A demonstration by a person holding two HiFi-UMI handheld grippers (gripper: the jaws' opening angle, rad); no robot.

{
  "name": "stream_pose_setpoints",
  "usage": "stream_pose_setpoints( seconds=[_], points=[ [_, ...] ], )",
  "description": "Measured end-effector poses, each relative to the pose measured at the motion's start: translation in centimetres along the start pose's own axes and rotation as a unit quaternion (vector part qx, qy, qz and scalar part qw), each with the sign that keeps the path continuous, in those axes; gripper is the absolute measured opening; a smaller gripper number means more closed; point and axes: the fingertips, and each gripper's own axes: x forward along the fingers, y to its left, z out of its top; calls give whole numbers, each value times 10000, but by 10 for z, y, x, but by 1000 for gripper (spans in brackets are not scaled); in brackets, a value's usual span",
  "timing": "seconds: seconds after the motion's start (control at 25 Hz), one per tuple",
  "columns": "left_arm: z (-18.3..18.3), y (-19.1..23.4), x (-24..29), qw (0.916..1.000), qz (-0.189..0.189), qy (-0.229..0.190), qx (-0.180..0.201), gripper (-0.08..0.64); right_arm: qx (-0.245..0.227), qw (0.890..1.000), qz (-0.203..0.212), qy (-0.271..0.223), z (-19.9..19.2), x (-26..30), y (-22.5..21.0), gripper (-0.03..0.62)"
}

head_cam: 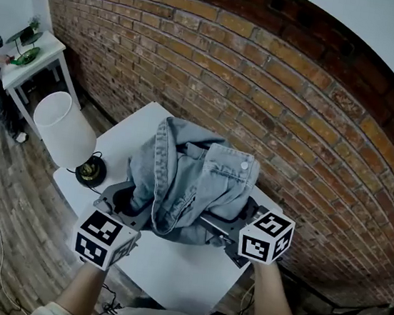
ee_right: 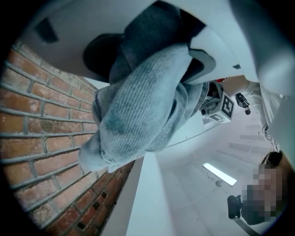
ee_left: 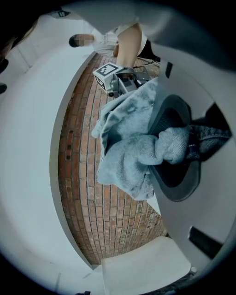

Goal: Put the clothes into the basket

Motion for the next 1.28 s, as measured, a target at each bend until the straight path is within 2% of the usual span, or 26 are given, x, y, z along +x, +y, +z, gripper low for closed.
stream_pose_setpoints(
  seconds=[0.24, 0.48, 0.64, 0.76, 0.92, 1.12, 1.28],
  points=[
    [-22, 20, 32, 9993, 30, 285, -239, 166, 157, 9996, -8, 240, -18, 27, -31, 356],
    [-57, 25, 59, 9945, -113, 898, -526, 166, 697, 9942, -75, 816, -57, 47, -56, 357],
    [-83, 24, 70, 9889, -177, 1288, -727, 167, 1015, 9859, -184, 1317, -84, 56, -66, 357],
    [-96, 27, 80, 9842, -231, 1598, -733, 167, 1178, 9775, -311, 1724, -98, 64, -75, 356],
    [-115, 26, 93, 9744, -469, 2063, -756, 167, 1518, 9601, -421, 2309, -122, 72, -87, 356],
    [-127, 24, 103, 9613, -585, 2676, -293, 169, 1903, 9413, -577, 2727, -145, 79, -96, 356],
    [-138, 22, 109, 9556, -526, 2900, 54, 169, 1971, 9321, -739, 2946, -158, 82, -99, 356]
  ],
)
